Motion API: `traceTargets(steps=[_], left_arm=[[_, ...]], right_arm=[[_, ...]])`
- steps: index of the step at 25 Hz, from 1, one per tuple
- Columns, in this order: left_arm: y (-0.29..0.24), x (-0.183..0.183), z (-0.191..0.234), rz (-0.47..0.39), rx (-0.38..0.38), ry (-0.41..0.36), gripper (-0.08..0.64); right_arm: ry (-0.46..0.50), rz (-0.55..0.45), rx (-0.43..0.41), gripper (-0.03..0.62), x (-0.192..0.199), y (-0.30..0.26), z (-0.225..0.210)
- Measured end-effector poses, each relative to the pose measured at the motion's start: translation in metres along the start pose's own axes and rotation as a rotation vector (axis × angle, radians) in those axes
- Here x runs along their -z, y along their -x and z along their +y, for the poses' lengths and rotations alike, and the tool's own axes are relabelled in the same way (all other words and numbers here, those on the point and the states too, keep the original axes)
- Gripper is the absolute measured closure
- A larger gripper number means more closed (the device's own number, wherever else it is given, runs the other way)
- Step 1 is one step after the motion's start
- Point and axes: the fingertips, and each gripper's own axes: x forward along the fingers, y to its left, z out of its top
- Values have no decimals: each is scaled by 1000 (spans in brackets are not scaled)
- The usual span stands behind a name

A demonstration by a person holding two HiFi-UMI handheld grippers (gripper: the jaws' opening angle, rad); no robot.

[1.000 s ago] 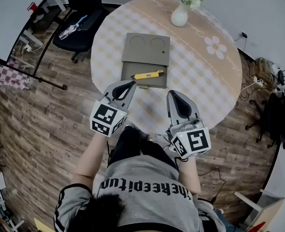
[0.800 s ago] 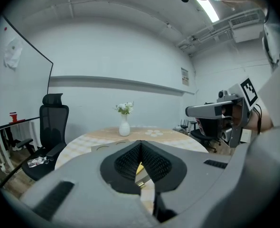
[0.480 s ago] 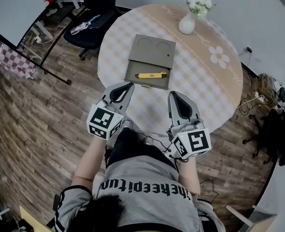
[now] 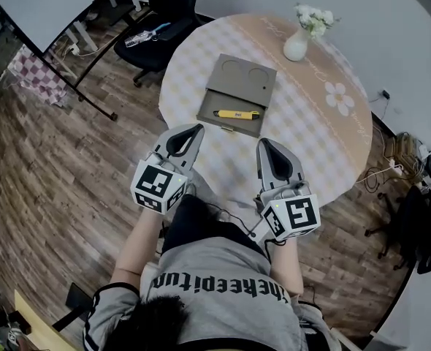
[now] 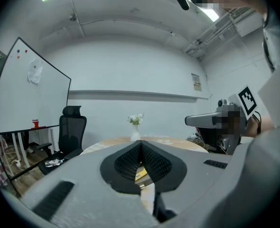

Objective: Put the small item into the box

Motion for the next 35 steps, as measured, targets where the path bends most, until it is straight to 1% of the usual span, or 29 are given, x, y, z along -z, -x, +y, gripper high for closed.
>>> traceTargets(steps=[6, 14, 24, 27, 32, 35], left_arm=[[12, -7, 1, -26, -33, 1, 545], [19, -14, 8, -48, -13, 3, 545], [44, -24, 10, -88, 77, 6, 545], [51, -27, 10, -101, 111, 3, 545], [65, -27, 9, -106, 153, -34, 545], [75, -27, 7, -111, 175, -38, 545]], right_arm=[[15, -8, -30, 586, -5, 0, 5], [19, -8, -13, 586, -9, -5, 13], [24, -8, 67, 586, -15, 1, 41], [25, -13, 103, 586, -16, 5, 49], [24, -20, 158, 586, -17, 13, 62], [29, -22, 181, 586, -17, 19, 72]])
